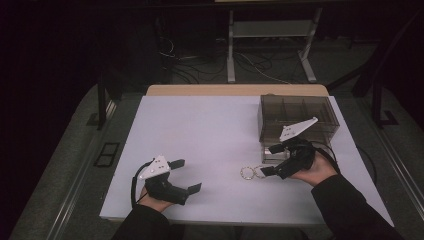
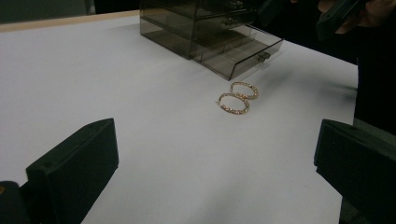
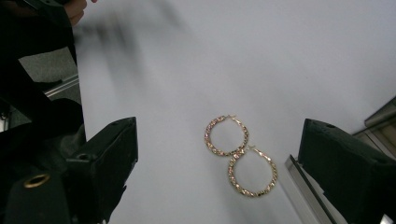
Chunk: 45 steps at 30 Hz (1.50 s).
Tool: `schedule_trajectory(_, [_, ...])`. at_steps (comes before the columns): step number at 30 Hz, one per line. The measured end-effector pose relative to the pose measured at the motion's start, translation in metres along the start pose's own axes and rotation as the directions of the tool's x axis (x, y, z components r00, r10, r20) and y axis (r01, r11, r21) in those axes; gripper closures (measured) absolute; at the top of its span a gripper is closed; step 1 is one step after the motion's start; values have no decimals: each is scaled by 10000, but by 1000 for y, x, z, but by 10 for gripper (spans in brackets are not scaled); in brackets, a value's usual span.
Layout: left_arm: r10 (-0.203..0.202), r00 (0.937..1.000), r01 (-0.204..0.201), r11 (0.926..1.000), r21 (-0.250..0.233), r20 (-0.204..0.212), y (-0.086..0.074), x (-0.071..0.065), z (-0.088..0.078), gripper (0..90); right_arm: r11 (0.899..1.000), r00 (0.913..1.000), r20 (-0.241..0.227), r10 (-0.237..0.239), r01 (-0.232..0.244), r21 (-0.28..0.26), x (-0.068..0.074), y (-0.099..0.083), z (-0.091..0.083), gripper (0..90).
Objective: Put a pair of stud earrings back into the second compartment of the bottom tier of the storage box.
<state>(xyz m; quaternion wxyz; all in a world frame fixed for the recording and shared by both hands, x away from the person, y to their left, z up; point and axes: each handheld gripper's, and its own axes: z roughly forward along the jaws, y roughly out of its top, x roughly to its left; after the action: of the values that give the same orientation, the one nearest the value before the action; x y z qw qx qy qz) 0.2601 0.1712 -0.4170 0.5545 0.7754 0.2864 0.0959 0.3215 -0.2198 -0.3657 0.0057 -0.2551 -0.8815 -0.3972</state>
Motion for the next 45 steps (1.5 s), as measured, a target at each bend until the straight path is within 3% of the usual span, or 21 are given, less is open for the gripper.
schedule_trajectory(22, [-40,10000,40,10000,-29,20,0,1,-1,0,9999,9976,-672,-162,165,51,5,5,36,115])
schedule_trajectory(45, [-4,10000,4,10000,-1,57,0,1,0,0,9960,9951,-945,-299,376,810,4,-1,65,115])
